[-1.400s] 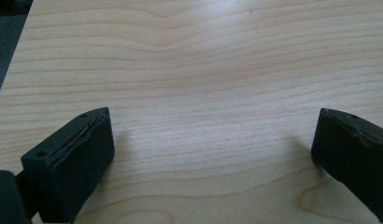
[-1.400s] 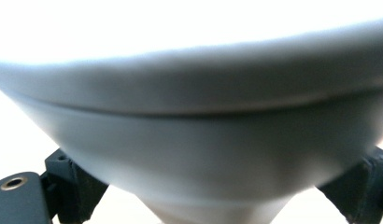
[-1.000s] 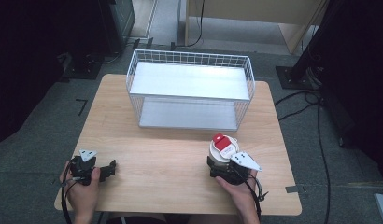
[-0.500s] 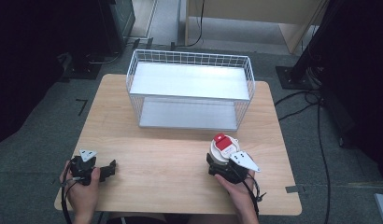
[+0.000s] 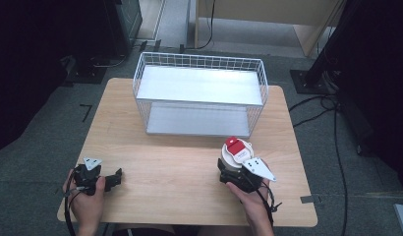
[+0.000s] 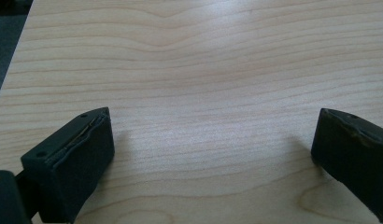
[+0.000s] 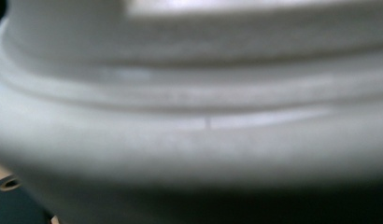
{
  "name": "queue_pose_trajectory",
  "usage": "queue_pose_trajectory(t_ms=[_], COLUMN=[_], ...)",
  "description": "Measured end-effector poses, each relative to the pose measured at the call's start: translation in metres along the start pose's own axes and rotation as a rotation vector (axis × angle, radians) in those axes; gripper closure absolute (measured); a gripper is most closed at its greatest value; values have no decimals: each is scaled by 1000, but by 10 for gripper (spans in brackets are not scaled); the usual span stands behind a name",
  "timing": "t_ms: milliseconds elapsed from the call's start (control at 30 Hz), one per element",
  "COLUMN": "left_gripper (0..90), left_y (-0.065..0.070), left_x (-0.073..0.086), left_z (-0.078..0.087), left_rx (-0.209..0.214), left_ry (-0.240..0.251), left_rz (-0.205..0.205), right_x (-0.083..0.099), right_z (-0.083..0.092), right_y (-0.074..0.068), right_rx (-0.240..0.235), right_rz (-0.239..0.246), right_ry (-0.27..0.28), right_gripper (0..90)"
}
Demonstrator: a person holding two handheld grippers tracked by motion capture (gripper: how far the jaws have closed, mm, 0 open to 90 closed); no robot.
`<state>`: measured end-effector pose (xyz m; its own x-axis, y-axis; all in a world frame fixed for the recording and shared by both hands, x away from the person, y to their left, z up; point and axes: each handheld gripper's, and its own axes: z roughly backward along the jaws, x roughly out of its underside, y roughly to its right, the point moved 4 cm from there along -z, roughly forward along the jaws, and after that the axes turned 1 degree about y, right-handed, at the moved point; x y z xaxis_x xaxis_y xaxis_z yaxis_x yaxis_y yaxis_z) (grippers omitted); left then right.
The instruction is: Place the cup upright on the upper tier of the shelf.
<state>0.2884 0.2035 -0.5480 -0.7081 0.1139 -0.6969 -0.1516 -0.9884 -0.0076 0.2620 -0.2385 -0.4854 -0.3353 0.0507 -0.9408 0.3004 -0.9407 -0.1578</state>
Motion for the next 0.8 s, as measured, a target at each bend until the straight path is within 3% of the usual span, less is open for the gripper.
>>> queue_pose_trajectory(t_ms=[800], left_gripper=[0], left_y=[0], left_x=[0], left_z=[0], left_rx=[0], left_ry=[1], left_rz=[1], right_x=[-62], right_z=[-1], right_y=[-12], right_rx=[-25], right_rz=[22], right_ry=[105], right_gripper=[80])
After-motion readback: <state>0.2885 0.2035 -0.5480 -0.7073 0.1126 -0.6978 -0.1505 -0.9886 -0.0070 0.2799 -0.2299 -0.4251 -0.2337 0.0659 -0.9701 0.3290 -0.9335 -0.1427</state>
